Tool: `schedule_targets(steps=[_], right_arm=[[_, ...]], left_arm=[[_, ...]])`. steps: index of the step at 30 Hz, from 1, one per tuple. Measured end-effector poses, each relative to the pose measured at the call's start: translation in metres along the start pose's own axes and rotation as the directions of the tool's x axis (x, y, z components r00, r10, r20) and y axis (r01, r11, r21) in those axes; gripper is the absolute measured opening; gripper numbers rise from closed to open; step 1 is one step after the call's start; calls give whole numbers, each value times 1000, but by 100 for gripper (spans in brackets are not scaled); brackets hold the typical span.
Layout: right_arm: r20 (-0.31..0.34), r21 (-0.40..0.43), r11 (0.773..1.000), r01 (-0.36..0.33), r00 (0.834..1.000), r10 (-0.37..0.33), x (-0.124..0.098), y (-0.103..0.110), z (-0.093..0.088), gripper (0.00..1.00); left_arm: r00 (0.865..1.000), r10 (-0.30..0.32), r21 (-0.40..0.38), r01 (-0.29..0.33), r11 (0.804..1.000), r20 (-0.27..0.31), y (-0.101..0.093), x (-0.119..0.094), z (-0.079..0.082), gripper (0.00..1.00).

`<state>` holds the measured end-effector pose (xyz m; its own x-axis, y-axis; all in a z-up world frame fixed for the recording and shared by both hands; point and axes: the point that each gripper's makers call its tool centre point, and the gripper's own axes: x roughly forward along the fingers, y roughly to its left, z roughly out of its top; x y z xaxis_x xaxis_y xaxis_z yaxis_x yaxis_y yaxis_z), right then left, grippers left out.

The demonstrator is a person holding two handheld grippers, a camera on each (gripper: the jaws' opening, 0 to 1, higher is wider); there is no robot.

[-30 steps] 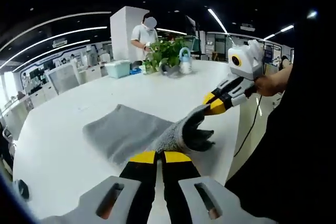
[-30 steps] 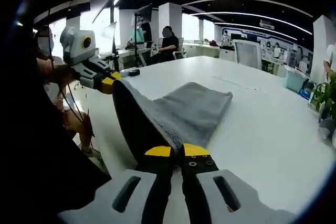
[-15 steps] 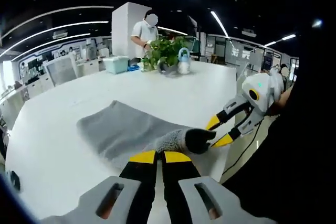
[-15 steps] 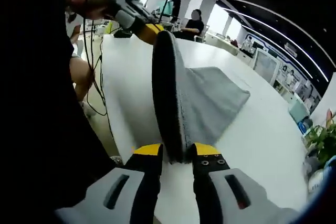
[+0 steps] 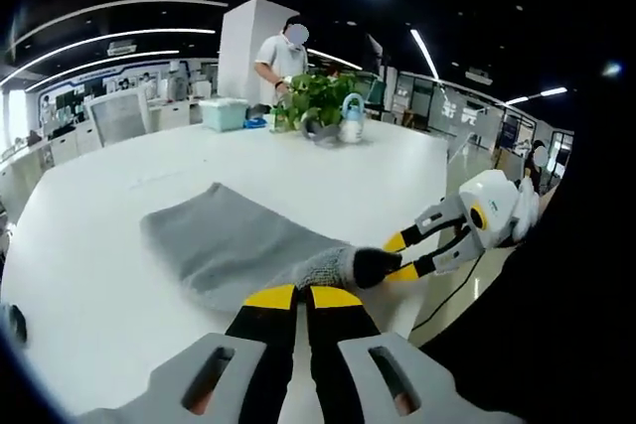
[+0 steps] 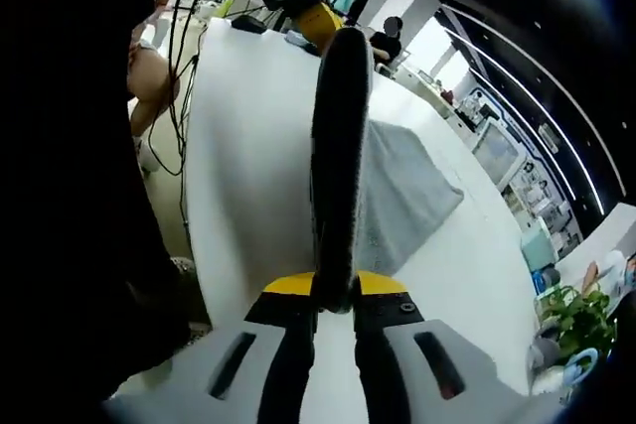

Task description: Fold the towel on the table until its edges align and the towel forms a compact rectangular stack.

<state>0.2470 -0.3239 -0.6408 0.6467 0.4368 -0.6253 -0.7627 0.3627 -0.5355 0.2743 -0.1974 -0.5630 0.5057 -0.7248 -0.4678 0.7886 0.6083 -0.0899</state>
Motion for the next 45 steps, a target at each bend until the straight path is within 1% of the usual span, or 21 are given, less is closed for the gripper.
schedule_targets(steps=[5,6,8,9,14,15,18,20,21,24,26,29,31,34,37,38,39,41,43,44,45], right_arm=[[41,57,998,-25,999,22,-9,-10,14,5],[49,67,997,-25,999,22,-11,-13,17,5],[77,97,995,-30,997,23,-15,-22,27,5],[79,98,995,-23,997,16,-17,-28,31,4],[110,134,991,-21,994,6,-17,-43,48,4],[111,137,990,-22,994,6,-17,-44,50,4],[116,173,984,-30,993,10,-16,-49,59,4],[121,210,977,-41,993,16,-16,-51,63,4],[123,224,974,-38,992,11,-16,-54,66,4],[123,274,961,-36,992,3,-16,-61,71,4],[133,312,949,-45,991,3,-17,-64,74,4],[143,341,938,-56,990,7,-18,-66,76,4],[160,357,932,-64,987,6,-20,-67,79,4],[166,384,921,-70,986,6,-22,-69,79,4],[175,410,909,-78,985,6,-25,-70,76,4],[181,409,909,-83,983,8,-26,-70,75,4],[186,396,913,-95,982,21,-27,-67,74,4],[179,373,922,-100,983,35,-27,-65,69,4],[189,340,931,-132,979,69,-30,-61,65,4],[202,343,926,-156,975,89,-32,-59,62,4],[220,345,921,-183,969,111,-34,-56,62,4]], left_arm=[[1000,19,33,-18,999,-16,5,-4,-17,5],[999,-37,-45,37,998,-11,-4,-7,-21,6],[998,-58,-130,62,990,34,-5,-11,-23,8],[998,-58,-142,63,988,37,-5,-14,-26,8],[999,-39,-58,39,998,4,-10,-19,-45,19],[999,-39,-23,38,999,-22,-13,-20,-50,19],[999,-35,88,38,995,-33,-21,-19,-51,29],[1000,-16,226,19,974,-16,-27,-17,-46,35],[1000,-7,295,6,956,3,-30,-16,-42,36],[1000,-15,282,12,959,9,-41,-10,-41,36],[1000,21,332,-12,943,-23,-38,-7,-45,36],[998,54,372,-45,927,-13,-38,-1,-43,35],[998,60,436,-48,899,-14,-39,3,-43,35],[990,129,524,-82,848,-53,-32,7,-49,30],[983,174,556,-117,823,-51,-26,5,-48,21],[980,192,583,-132,802,-42,-23,3,-44,18],[978,204,591,-147,793,-30,-21,0,-40,12],[979,205,559,-167,812,-5,-18,-5,-32,11],[987,163,475,-141,868,-4,-20,-8,-27,9],[989,150,460,-131,878,-4,-20,-10,-25,9],[989,151,464,-135,875,3,-18,-13,-20,9]])
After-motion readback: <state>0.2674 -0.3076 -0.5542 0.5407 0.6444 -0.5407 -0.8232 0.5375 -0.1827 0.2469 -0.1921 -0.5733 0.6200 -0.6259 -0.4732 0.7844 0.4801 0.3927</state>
